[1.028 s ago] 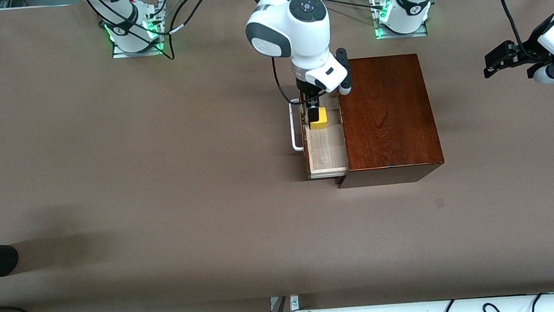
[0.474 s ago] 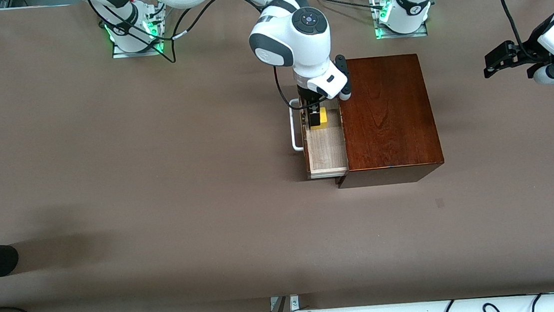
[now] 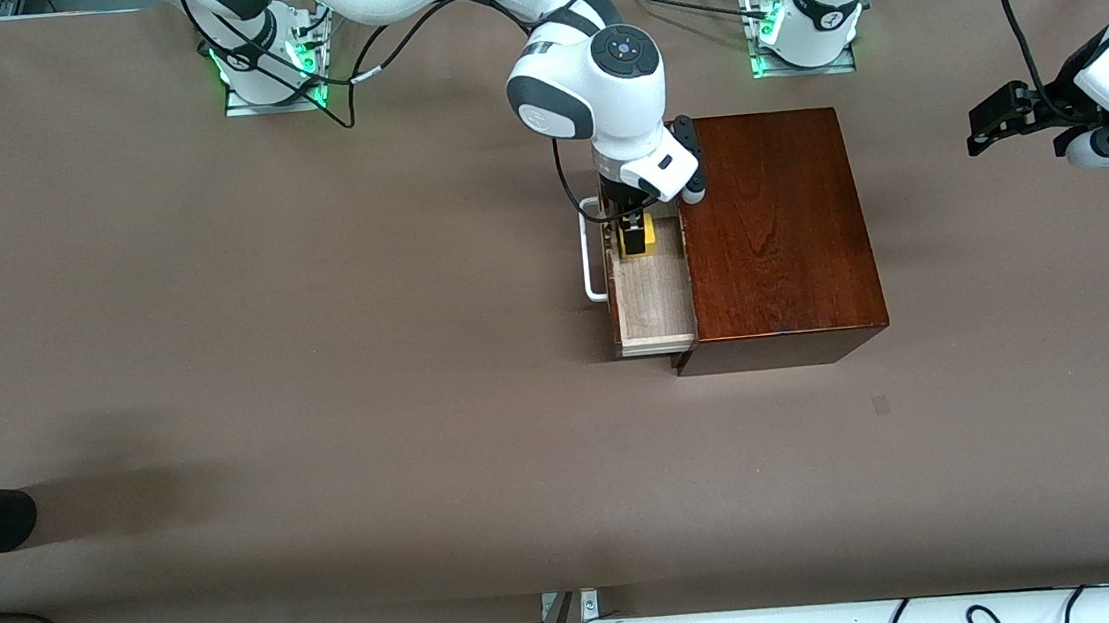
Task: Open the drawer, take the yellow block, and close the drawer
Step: 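Close the right gripper on the yellow cube and lift it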
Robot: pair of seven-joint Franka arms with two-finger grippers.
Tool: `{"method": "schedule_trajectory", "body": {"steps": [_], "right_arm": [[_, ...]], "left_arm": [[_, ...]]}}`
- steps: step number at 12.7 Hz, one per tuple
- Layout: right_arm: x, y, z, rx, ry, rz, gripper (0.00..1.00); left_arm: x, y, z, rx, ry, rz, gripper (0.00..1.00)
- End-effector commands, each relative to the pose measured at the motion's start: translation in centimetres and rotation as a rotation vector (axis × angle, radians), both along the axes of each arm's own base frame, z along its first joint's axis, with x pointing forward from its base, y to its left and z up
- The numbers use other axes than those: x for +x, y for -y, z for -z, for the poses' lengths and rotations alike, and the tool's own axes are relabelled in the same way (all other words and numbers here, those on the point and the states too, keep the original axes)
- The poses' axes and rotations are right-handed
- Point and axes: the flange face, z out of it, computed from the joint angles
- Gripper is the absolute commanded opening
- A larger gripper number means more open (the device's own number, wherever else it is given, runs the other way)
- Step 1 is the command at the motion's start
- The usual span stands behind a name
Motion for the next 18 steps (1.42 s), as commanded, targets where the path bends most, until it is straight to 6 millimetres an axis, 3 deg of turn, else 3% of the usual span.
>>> {"method": "schedule_trajectory", "body": {"steps": [1, 2, 3, 4, 6, 10, 13, 15, 18], "right_arm": [[0.2, -0.6, -0.3, 0.006, 0.022, -0.003, 0.62], [0.2, -0.6, -0.4, 0.005, 0.022, 0.001, 0.38], [0.1, -0.5, -0.6, 0.007, 0.017, 0.040, 0.23], [0.2, -0.5, -0.9, 0.012, 0.018, 0.065, 0.18], [-0.1, -0.5, -1.1, -0.003, 0.002, 0.080, 0.17], [0.7, 0.6, -8.0, -0.010, -0.038, 0.246, 0.17], [1.3, 2.5, -14.2, 0.044, -0.049, 0.362, 0.17], [3.9, 6.1, -17.2, 0.039, -0.049, 0.476, 0.17], [11.3, 15.4, -19.3, 0.038, -0.120, 0.635, 0.13]], "left_arm": [[0.3, 0.2, -0.7, -0.022, 0.008, 0.015, 1.00], [0.3, 0.2, -0.7, -0.021, 0.008, 0.015, 1.00], [0.3, 0.2, -0.7, -0.021, 0.007, 0.015, 1.00], [0.3, 0.2, -0.7, -0.021, 0.008, 0.017, 1.00], [0.3, 0.2, -0.7, -0.021, 0.008, 0.017, 1.00], [0.3, 0.3, -0.7, -0.021, 0.008, 0.017, 1.00], [0.3, 0.3, -0.7, -0.022, 0.008, 0.015, 1.00], [0.3, 0.3, -0.7, -0.021, 0.007, 0.015, 1.00], [0.3, 0.3, -0.7, -0.022, 0.007, 0.015, 1.00]]}}
